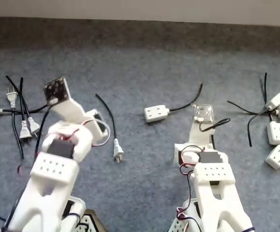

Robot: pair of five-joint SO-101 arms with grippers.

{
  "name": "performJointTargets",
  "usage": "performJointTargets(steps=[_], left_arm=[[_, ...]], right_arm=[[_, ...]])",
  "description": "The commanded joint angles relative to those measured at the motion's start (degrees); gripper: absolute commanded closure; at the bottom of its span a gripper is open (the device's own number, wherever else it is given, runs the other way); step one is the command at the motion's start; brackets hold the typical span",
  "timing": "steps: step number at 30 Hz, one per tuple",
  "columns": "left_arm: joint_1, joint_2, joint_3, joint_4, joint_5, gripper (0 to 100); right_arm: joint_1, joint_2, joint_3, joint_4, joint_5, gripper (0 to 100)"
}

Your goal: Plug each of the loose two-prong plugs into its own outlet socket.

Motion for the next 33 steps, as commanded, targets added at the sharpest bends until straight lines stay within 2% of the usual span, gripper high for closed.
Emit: performJointTargets(steps=[1, 6, 10, 17, 19, 25, 29, 33], left_arm=[[4.8, 12.1, -7.8, 3.0, 1.2, 99], [9.6, 21.0, -14.5, 12.9, 1.5, 99], [9.9, 22.7, -19.3, 23.0, 1.5, 99], [10.4, 22.9, -21.5, 25.1, 1.2, 99], [12.1, 23.0, -23.1, 25.5, 1.1, 95], [15.5, 23.0, -24.5, 31.1, -4.1, 72], [13.1, 23.1, -24.1, 35.1, -9.8, 70], [7.3, 23.2, -24.1, 35.3, -13.9, 70]], right_arm=[[0.5, -1.4, 2.1, -5.2, 0.5, 68.8], [0.5, -1.4, 4.9, -9.9, 0.6, 68.8], [0.4, -1.4, 5.1, -10.5, 0.9, 68.8], [0.3, -1.2, 5.3, -11.3, 0.9, 68.8], [0.3, -1.0, 5.3, -11.4, 0.9, 68.8], [0.2, -0.9, 5.3, -11.4, 0.9, 68.8], [0.2, -0.9, 5.3, -11.4, 1.0, 68.8], [0.2, -0.9, 5.3, -11.5, 1.0, 68.8]])
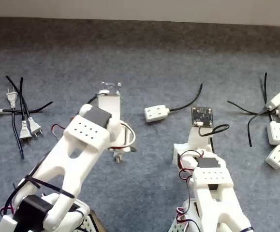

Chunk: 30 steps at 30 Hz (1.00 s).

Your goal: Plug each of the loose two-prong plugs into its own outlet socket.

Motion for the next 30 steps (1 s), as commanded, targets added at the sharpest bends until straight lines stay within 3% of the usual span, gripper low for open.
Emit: performJointTargets(steps=[1, 6, 13, 30], left_arm=[[-5.0, 0.4, -2.1, 0.6, -2.0, 70], [-7.7, 11.5, -7.2, 1.2, -2.4, 70], [-6.5, 32.8, -27.0, 16.0, -4.7, 70], [-4.7, 44.7, -32.9, 16.5, -1.2, 70]], right_arm=[[0.2, -0.7, -0.1, -1.2, 0.7, 68.8], [0.2, -0.7, -0.1, -1.2, 0.7, 68.8], [0.2, -0.7, -0.1, -1.2, 0.7, 68.8], [0.2, -0.7, -0.1, -1.2, 0.5, 68.8]])
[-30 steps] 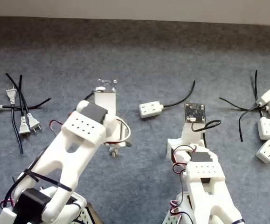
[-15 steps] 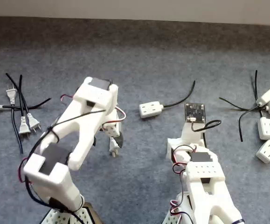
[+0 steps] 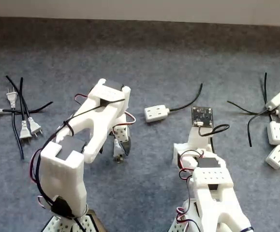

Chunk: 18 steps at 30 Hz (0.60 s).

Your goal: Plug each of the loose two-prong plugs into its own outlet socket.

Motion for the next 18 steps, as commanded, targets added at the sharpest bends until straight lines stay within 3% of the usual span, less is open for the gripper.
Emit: performJointTargets(steps=[1, 8, 18], left_arm=[[0.2, -0.1, -1.7, 0.9, 0.8, 70], [-5.3, 0.1, -0.9, -1.4, 1.0, 70], [-5.0, 0.7, -0.2, -1.5, 1.0, 70]], right_arm=[[0.2, -0.7, -0.1, -0.8, 0.5, 68.8], [0.2, -0.7, -0.1, -0.8, 0.5, 68.8], [0.2, -0.7, -0.1, -0.8, 0.4, 68.8]])
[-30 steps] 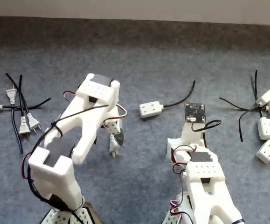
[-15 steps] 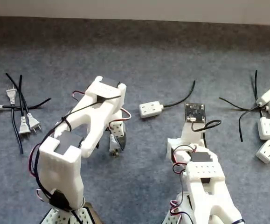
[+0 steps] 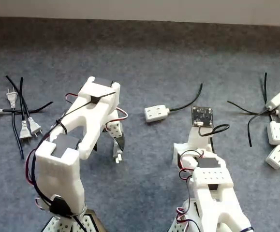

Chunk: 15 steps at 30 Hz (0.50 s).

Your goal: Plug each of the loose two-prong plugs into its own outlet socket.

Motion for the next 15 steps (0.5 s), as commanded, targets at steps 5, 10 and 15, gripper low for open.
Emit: performJointTargets(steps=[5, 10, 15], left_arm=[[2.2, 4.1, -0.7, 0.2, 0.4, 70], [2.9, 5.0, -1.0, 0.3, 0.4, 70], [3.1, 4.9, -1.0, 0.3, 0.4, 70]], right_arm=[[0.2, -0.7, -0.1, -0.8, 0.4, 68.8], [0.2, -0.7, -0.1, -0.8, 0.4, 68.8], [0.2, -0.7, -0.1, -0.8, 0.4, 68.8]])
